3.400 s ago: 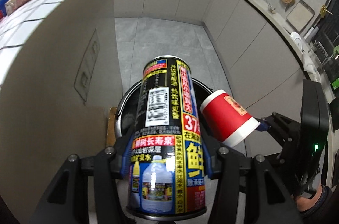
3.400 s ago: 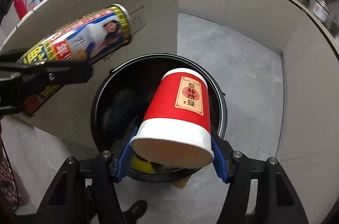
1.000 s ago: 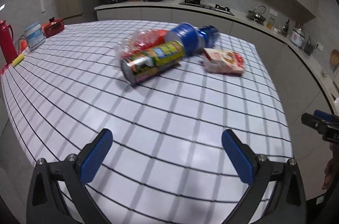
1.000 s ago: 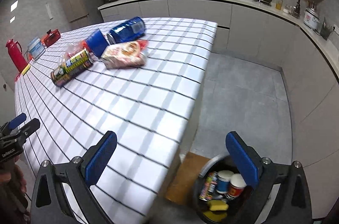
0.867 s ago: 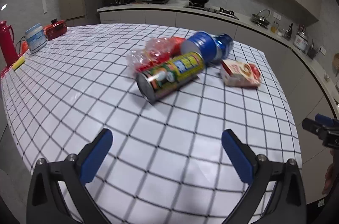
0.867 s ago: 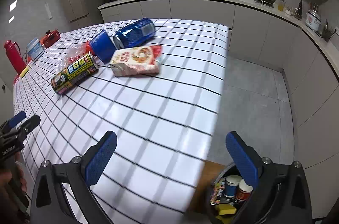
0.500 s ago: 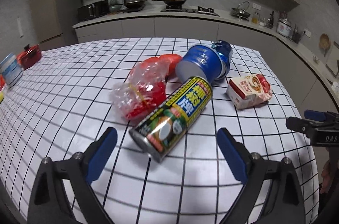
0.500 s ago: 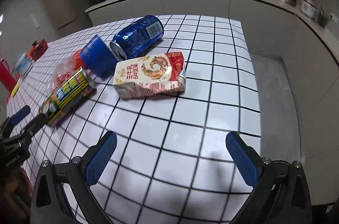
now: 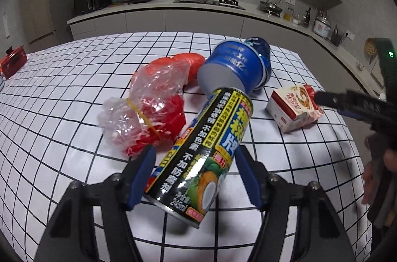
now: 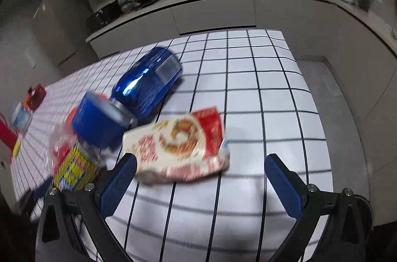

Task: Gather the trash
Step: 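Grasp the nut-milk carton with the right tool while the left tool holds the drink can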

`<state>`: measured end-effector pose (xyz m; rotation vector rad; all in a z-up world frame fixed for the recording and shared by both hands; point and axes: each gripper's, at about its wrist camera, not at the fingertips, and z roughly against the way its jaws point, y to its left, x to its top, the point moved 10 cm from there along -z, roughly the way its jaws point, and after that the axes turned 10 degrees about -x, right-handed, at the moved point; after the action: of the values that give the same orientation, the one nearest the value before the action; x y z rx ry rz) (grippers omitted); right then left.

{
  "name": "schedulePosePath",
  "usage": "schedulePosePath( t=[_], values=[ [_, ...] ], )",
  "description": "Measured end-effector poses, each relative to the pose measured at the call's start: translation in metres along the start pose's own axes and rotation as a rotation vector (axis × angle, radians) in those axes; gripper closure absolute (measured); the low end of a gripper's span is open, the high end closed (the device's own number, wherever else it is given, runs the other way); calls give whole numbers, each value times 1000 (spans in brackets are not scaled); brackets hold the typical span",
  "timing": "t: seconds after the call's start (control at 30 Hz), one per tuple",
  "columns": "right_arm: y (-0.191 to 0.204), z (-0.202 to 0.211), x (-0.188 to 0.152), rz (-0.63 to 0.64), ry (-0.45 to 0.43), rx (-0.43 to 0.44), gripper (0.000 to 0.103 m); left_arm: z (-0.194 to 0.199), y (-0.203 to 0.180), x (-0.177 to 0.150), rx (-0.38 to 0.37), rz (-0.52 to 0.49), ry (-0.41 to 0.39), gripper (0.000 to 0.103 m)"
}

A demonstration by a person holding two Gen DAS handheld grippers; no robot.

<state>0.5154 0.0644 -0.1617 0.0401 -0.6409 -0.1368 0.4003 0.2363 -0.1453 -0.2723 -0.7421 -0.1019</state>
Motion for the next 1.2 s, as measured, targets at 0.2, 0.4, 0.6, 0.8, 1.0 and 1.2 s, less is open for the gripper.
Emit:
schedulePosePath(
  t=[0.2, 0.4, 0.6, 0.8, 1.0, 1.2],
  values=[
    [-28, -17, 23, -107, -4, -64, 0, 7, 7, -2, 6, 47, -11, 46],
    [-6, -24, 3, -51, 53, 52, 0, 8, 4, -5, 30, 68, -18, 47],
    [49, -5, -28, 85, 76, 231, 0, 12, 10, -9, 80, 116, -33, 47],
    [64, 20, -28, 136, 8, 289, 0, 20, 20, -14, 123, 154, -42, 48],
    [65, -1, -26, 49, 106, 299, 0, 16, 18, -14, 138, 157, -44, 47],
    [116, 25, -56, 173, 141, 446, 0, 24, 25, -21, 188, 160, -38, 47]
  ],
)
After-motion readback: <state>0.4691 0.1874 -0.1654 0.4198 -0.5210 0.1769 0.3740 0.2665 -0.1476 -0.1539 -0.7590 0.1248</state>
